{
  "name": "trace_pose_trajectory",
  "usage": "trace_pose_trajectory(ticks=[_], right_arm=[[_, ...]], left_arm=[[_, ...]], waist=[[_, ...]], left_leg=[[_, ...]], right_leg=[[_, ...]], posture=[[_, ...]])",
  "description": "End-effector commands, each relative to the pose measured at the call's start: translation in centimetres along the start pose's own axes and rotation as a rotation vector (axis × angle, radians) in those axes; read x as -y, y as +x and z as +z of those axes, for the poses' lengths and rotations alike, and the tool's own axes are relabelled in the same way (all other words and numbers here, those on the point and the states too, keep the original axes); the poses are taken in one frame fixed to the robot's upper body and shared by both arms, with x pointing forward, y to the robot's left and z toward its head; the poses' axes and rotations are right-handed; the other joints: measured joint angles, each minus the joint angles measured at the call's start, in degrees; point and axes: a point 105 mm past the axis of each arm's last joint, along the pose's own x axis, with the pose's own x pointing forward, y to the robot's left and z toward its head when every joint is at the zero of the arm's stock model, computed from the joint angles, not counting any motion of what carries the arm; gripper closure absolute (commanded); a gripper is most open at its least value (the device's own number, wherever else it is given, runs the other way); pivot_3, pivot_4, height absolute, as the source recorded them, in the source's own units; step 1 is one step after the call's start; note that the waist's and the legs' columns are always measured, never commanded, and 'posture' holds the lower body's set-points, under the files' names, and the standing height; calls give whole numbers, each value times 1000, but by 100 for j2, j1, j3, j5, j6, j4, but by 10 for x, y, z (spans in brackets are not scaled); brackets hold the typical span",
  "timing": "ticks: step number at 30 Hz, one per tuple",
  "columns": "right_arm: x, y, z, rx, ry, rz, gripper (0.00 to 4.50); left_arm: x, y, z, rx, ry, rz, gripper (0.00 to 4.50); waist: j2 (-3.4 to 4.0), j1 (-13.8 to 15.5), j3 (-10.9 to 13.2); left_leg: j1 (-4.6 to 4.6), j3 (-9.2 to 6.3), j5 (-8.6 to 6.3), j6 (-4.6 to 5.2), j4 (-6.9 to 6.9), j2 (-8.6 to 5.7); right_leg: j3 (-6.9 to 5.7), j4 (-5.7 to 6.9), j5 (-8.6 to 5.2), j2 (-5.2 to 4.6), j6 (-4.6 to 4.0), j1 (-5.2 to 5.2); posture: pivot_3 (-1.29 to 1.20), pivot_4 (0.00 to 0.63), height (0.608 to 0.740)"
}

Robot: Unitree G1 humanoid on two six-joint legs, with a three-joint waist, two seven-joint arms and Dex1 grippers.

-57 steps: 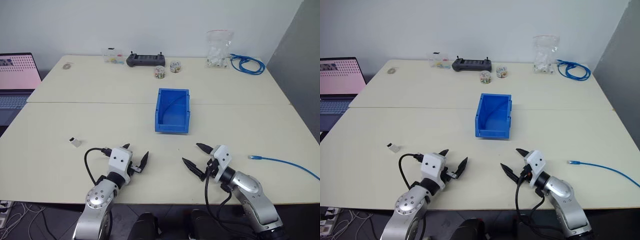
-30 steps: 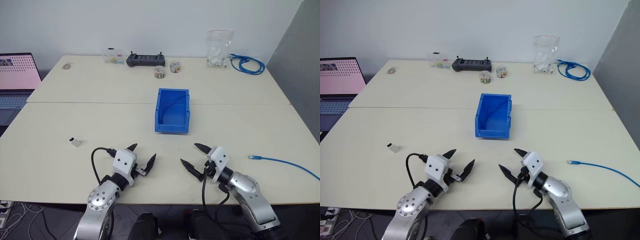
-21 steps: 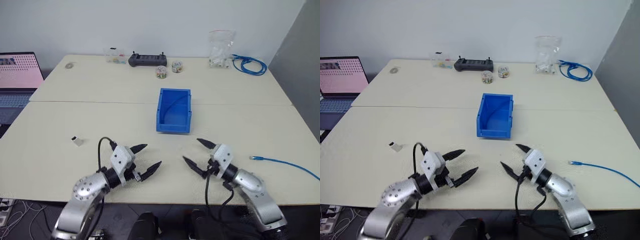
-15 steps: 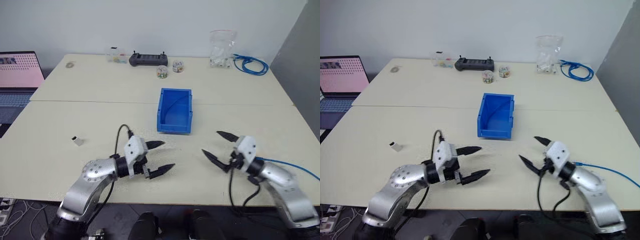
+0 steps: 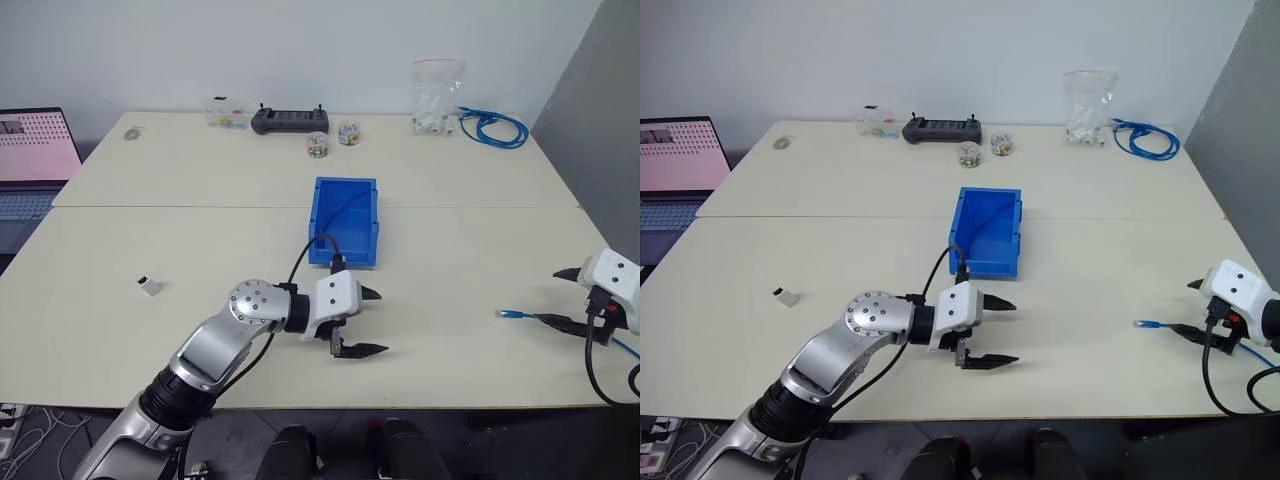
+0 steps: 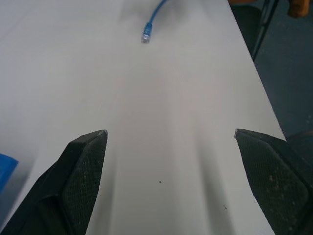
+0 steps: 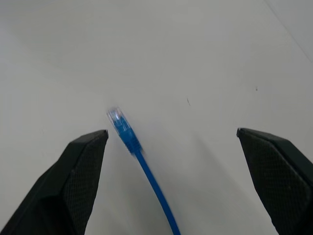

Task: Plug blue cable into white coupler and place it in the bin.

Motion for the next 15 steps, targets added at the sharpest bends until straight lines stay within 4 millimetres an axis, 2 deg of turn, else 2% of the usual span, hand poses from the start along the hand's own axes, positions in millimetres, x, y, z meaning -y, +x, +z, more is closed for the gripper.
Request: trace_pose_trajectory(ticks=[1, 5, 11, 15], right_arm=[[9, 2, -11, -73, -30, 66, 0], [11, 13, -24, -132, 12, 150, 0], [16, 26, -33, -166, 71, 210, 0], [19, 33, -33, -167, 130, 247, 876]], left_arm=[[-1, 4, 12, 16, 60, -14, 148], [-1, 7, 16, 16, 69, -26, 148], [0, 8, 21, 33, 62, -32, 148], [0, 8, 22, 34, 74, -42, 0]], waist=[[0, -15, 0], [3, -50, 0], [4, -72, 1], [4, -85, 1]], left_leg=[[-1, -1, 0, 0, -1, 0], [1, 0, 1, -1, 2, -2], [2, -1, 1, -2, 1, 0], [7, -7, 1, -2, 3, 0]], right_leg=[[0, 0, 0, 0, 0, 0], [3, 1, 0, -2, 0, 1], [4, 2, 0, -8, 0, 1], [15, 3, 2, -9, 0, 2]], posture=[[0, 150, 740], [0, 150, 740], [0, 150, 740], [0, 150, 740]])
